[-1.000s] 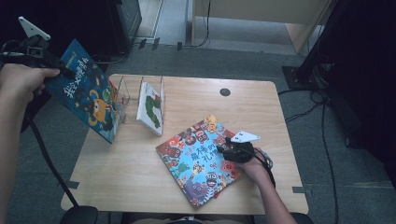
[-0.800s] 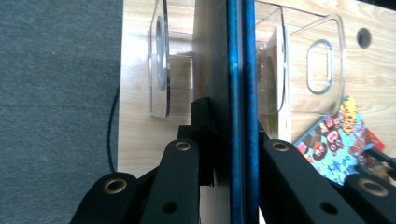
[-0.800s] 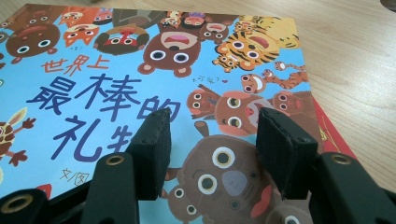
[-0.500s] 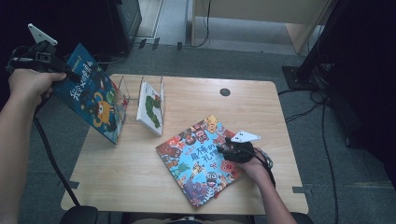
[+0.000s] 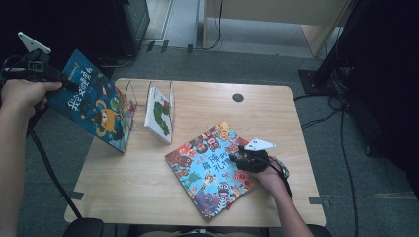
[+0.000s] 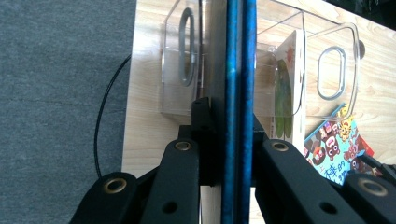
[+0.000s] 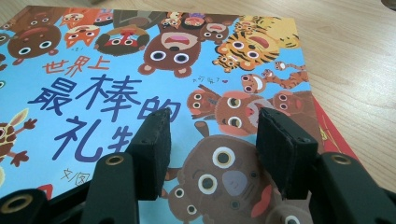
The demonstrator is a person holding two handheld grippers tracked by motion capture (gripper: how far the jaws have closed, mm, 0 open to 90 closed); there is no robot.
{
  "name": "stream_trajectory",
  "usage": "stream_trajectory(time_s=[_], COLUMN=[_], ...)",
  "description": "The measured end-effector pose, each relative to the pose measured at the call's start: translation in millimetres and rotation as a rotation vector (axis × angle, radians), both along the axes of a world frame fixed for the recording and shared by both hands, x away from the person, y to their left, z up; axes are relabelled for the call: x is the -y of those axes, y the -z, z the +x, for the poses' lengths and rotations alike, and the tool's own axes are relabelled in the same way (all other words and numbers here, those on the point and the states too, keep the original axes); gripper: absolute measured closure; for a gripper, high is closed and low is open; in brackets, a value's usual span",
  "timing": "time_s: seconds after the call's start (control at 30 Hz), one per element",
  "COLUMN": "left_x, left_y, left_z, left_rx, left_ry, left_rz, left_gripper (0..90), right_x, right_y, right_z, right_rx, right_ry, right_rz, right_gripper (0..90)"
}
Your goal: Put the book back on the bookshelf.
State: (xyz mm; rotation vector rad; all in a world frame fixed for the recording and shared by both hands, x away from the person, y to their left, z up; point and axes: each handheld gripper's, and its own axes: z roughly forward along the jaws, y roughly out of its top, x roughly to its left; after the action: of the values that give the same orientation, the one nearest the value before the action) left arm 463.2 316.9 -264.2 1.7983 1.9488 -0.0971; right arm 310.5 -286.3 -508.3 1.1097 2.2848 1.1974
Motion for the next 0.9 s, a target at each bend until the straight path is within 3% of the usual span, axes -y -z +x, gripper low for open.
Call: stream_trajectory(time_s=[0.37,0.7,0.9], left_x=[-4.8,-5.8,-9.3], left_y=[2.0,-1.3,-4.9], left_z=[-0.3,-0.1,-2.8], left_rx=[-0.008,-0.001,0.020], left_ry=[-0.001,0.007,0.012], left_rz=[-0.021,-0.042,-0.059], left_gripper=[81.3,68.4,66.0], right_x=[0.0,0.0,1.1], right_y=[0.0,0.0,0.3], right_z=[0.0,0.0,0.3], right_rx=[-0.001,-0.001,-0.003], right_ry=[-0.001,-0.002,-0.003], right_rz=[0.001,0.001,0.010], right_gripper=[45.4,44.9,44.6])
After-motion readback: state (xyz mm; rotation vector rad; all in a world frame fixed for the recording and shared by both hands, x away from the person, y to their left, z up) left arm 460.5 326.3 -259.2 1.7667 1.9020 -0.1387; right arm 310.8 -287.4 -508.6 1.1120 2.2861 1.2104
